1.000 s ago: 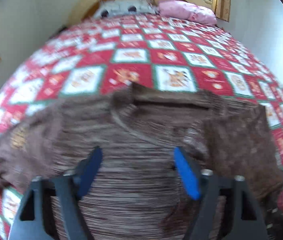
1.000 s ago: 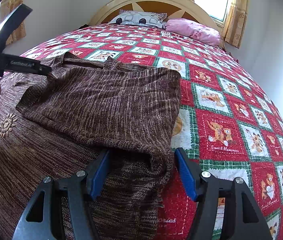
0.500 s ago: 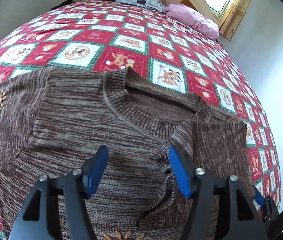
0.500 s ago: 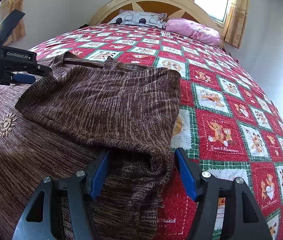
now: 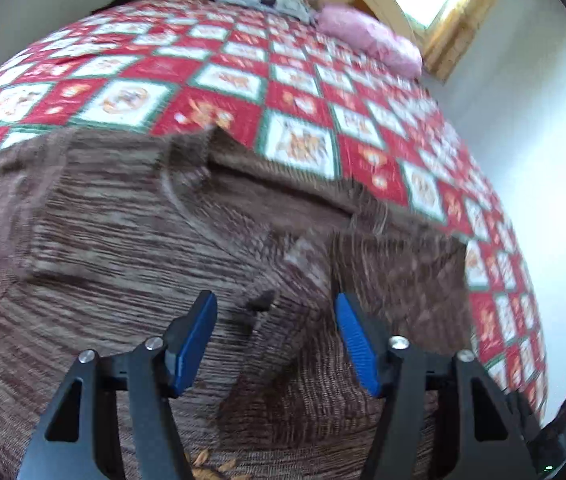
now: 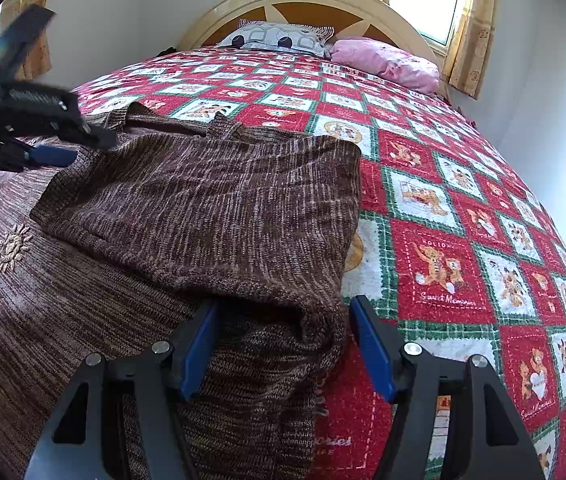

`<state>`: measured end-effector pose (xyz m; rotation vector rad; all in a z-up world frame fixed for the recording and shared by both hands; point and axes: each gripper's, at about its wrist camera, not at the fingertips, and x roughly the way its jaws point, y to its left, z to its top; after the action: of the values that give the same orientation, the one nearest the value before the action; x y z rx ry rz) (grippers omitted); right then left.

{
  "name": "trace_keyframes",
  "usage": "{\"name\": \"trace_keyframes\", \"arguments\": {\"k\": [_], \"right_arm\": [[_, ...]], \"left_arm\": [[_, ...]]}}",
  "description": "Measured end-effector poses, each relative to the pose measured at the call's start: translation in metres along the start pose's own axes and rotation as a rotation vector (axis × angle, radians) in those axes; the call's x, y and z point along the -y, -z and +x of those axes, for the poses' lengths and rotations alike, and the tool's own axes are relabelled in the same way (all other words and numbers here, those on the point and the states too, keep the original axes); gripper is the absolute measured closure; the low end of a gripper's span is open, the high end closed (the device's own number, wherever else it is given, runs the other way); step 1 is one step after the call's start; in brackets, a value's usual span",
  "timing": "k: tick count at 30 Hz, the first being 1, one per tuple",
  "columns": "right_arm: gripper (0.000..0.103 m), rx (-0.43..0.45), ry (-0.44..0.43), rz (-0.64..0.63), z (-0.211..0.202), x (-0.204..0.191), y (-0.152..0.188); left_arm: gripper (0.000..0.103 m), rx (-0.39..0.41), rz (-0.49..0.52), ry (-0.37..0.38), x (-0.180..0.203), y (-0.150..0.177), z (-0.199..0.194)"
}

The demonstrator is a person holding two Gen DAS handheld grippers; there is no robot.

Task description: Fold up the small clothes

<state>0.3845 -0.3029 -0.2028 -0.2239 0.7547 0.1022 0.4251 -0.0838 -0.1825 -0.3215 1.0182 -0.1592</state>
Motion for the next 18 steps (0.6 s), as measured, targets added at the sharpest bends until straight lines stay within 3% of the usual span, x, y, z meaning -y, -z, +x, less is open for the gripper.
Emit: {"name": "trace_keyframes", "arguments": {"k": [1,2,6,7,9,12,15,18], "right_arm": [[0.037,-0.001,-0.003,0.003,0.0,0.001,0.0],[0.037,-0.002,-0.005,0.004,0.0,0.001,0.0],[0.037,-0.004,-0.007,0.006,-0.001,0.002,-0.001],[0.037,-0.005,-0.003,0.003,-0.001,0.001,-0.001],[0.035,-0.006,0.011,-0.001,-0.001,0.0,-0.001],[0.034,-0.01,0.007,0.007,0.0,0.002,-0.001],[0.034,-0.023,-0.026,0.033,0.003,0.009,-0.002],[0.034,-0.089,-0.126,0.062,0.001,0.025,-0.004]], "left_arm": [[0.082,-0.018,0.018,-0.009,0.003,0.0,0.007],[0.09,-0.021,0.036,-0.035,0.006,0.0,0.011],[0.092,0.135,0.059,-0.135,0.004,0.001,-0.013],[0.087,0.166,0.078,-0.152,0.005,0.003,-0.019],[0.08,0.144,0.108,-0.191,0.002,0.003,-0.015],[0.036,0.058,0.101,-0.269,-0.011,0.003,0.004],[0.036,0.077,0.12,-0.269,-0.015,0.007,0.001],[0.028,0.085,0.21,-0.367,-0.009,0.016,-0.002]]}}
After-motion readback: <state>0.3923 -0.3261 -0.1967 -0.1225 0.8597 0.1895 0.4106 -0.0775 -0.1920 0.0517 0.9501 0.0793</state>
